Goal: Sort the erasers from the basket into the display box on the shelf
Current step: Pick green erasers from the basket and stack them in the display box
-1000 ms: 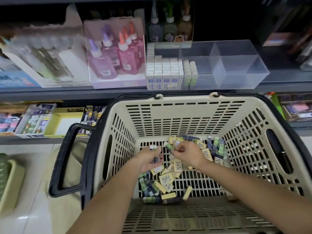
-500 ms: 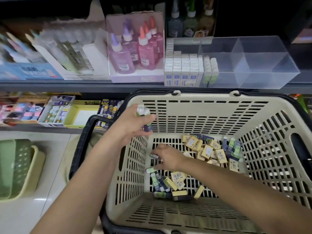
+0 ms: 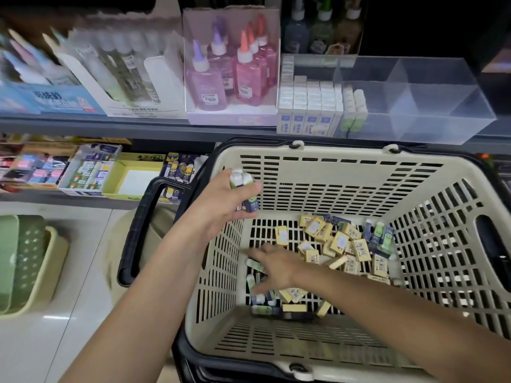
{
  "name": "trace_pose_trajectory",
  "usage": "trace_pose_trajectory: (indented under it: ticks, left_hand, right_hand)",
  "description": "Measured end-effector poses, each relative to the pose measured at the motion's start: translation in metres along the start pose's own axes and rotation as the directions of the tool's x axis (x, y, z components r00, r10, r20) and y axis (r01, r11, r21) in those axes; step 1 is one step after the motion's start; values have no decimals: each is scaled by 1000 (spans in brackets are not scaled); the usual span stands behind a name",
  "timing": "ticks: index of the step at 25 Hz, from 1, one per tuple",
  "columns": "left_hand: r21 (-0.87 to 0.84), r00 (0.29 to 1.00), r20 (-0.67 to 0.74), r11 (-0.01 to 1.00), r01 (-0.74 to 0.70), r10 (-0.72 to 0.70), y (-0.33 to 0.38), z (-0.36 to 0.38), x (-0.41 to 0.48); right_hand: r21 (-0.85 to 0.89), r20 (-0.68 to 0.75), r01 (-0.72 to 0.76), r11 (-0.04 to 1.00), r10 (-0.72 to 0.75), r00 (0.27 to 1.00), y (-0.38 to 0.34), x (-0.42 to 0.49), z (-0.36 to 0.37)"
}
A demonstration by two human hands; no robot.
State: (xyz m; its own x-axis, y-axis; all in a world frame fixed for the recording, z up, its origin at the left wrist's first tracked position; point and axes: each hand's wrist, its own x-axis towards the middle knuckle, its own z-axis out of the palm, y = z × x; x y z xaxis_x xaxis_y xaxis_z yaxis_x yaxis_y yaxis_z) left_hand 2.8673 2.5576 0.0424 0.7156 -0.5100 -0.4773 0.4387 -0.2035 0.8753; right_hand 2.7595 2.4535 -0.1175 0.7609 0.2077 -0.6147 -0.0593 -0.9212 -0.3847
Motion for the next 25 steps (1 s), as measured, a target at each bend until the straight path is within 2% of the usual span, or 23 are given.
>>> trace_pose_trajectory:
  ticks: [3, 5, 8, 11, 16, 18, 21, 23, 25]
  left_hand:
    - [23, 1000, -3, 1000, 9, -9, 0, 1, -2]
    - [30, 1000, 2, 1000, 6, -6, 0, 0, -3]
    - [24, 1000, 6, 1000, -4, 4, -1, 0, -4]
    - [26, 1000, 20, 1000, -10, 9, -1, 0, -5]
    - [28, 999, 45, 1000, -7, 6, -2, 4, -3]
    - [28, 999, 46, 1000, -4, 3, -2, 6, -3]
    - [39, 997, 73, 999, 1, -4, -4, 14, -5]
    - [73, 995, 100, 997, 4, -12, -5, 20, -7]
    - [103, 993, 114, 995, 5, -17, -6, 24, -8]
  right_hand:
    - [-367, -18, 175, 914, -194, 981, -9, -6, 18]
    - [-439, -25, 261, 859, -302, 953, 1, -11, 20]
    - [-480, 41, 335, 811, -360, 932, 23, -21, 13]
    - [-467, 46, 319, 825, -338, 940, 58, -41, 2]
    - [-432, 12, 113, 895, -120, 993, 112, -73, -3]
    - [-422, 30, 109, 900, -106, 994, 110, -72, 0]
    - [-489, 104, 173, 855, -140, 985, 102, -70, -1]
    - [-467, 64, 171, 867, -160, 985, 98, -68, 1]
    - [-374, -44, 101, 922, -127, 991, 94, -64, 2]
